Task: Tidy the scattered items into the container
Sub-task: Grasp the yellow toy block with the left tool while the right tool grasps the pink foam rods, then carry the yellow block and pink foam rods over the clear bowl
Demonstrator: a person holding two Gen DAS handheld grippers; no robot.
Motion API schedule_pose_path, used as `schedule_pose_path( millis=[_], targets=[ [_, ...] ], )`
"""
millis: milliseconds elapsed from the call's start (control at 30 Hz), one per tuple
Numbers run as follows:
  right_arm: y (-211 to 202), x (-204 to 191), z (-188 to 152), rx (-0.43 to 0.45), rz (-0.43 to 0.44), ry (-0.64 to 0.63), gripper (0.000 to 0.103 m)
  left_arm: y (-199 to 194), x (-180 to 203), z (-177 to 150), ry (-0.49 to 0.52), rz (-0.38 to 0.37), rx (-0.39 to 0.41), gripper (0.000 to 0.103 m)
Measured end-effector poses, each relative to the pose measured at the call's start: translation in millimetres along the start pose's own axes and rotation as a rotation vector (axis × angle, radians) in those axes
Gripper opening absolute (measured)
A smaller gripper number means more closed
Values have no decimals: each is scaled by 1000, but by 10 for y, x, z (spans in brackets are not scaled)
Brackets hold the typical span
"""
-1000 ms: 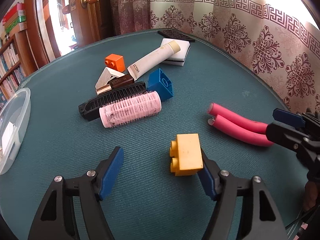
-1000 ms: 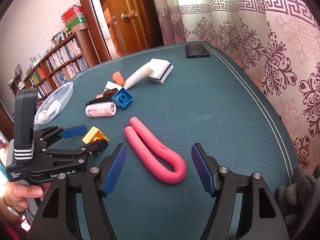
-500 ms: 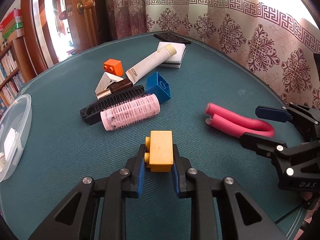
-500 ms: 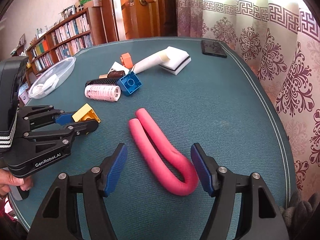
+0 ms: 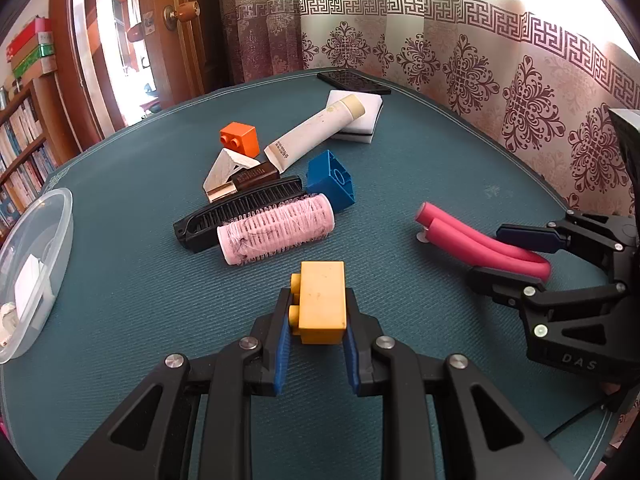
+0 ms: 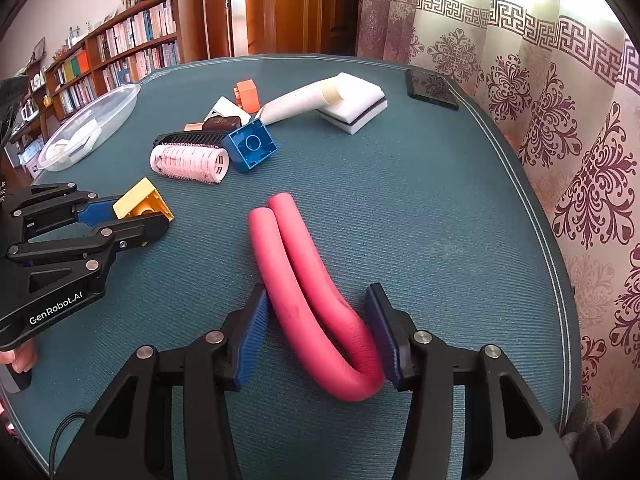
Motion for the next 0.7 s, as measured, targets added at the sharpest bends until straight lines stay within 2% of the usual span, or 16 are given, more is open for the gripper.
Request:
schedule_pose_path(
  millis=[167,233,700],
  targets=[
    [-27,20,13,7,33,45,47,-20,-33,3,-3,8,4,26],
    [-42,16,20,10,55,69,43,-31,-59,5,-8,15,6,26],
    [-65,-78,46,23,82,92,36,-77,-221,1,-35,54,15,26]
  ],
)
Point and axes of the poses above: each gripper's, at about its wrist camera, not at the fingertips, and y roughly the way its jaws point, x to its right, z to its top, the point moved 7 cm from there along y, roughly the way its jaws point, and after that the axes turned 5 degrees about y, right-handed, at the moved point
